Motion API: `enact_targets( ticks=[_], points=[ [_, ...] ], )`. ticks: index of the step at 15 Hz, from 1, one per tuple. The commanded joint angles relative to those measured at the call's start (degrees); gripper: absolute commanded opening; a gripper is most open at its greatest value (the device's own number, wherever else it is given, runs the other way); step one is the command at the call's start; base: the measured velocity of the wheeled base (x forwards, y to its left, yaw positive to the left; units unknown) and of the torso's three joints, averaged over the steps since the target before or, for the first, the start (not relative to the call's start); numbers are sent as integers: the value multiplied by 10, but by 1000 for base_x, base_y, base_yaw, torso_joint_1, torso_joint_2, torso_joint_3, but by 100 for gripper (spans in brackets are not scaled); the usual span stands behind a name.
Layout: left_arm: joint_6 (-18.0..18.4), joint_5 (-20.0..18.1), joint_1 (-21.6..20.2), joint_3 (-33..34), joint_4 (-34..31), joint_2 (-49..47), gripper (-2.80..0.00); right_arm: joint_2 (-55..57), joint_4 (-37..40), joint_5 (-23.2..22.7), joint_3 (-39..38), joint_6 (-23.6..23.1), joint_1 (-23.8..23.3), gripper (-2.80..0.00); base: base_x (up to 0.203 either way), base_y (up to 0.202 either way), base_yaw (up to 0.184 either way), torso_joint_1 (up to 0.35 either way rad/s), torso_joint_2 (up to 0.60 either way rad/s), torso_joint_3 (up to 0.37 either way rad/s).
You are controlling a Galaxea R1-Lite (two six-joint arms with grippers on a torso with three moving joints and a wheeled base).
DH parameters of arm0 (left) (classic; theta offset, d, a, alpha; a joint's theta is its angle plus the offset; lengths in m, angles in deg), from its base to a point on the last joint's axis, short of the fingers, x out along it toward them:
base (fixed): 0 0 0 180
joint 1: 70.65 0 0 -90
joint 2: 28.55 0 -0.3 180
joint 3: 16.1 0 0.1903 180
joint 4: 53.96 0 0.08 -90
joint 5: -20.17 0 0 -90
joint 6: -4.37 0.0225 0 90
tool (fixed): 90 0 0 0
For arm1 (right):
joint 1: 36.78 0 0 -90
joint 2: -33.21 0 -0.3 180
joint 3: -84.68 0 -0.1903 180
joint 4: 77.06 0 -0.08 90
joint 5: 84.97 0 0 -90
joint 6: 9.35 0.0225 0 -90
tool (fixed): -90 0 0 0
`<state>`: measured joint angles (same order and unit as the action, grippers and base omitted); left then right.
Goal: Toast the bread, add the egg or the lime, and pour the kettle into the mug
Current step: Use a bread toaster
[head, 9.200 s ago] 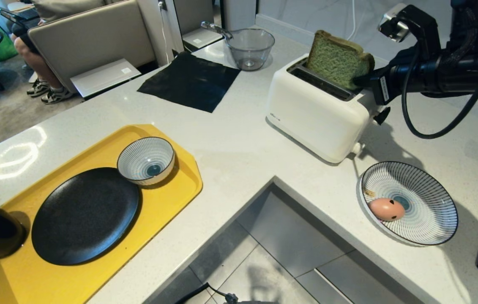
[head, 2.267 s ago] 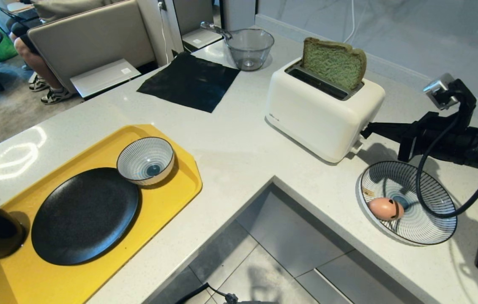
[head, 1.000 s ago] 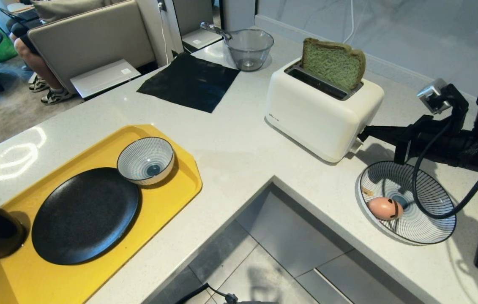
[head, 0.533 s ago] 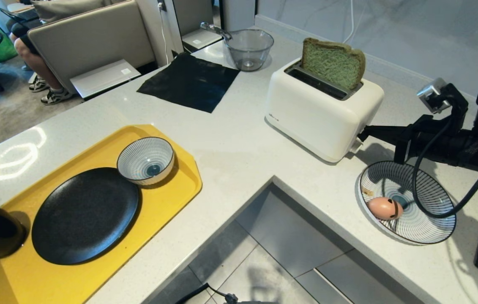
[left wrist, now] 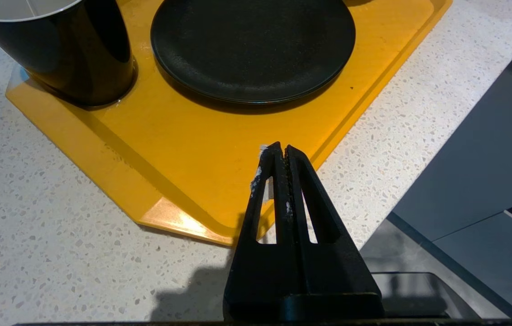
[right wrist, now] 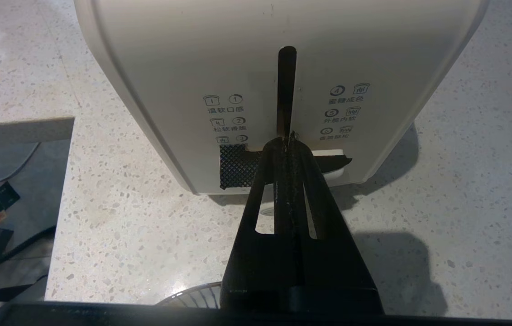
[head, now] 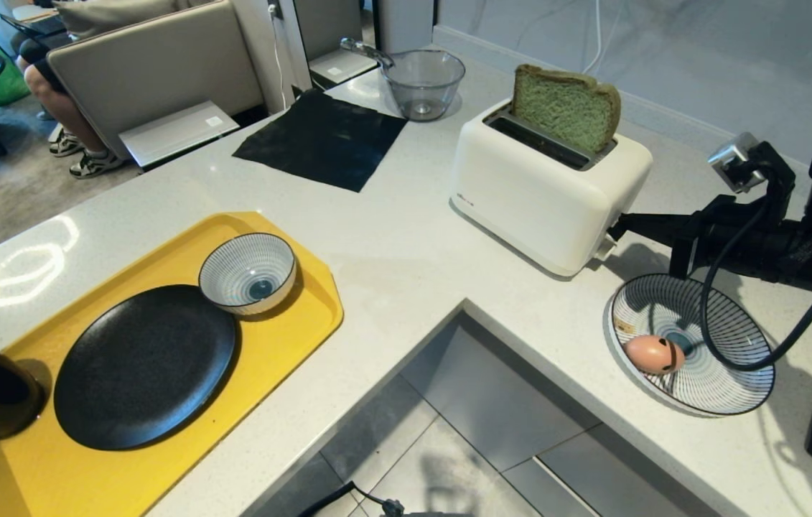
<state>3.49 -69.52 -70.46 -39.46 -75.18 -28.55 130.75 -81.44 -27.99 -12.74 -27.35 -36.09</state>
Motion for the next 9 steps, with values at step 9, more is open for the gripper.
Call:
enact_targets(
  ticks=[9],
  points=[
    [0, 0, 0, 8, 1, 0, -280, -1, -3, -2, 7, -1, 0, -280, 0, 0, 0, 0, 0, 0]
  ],
)
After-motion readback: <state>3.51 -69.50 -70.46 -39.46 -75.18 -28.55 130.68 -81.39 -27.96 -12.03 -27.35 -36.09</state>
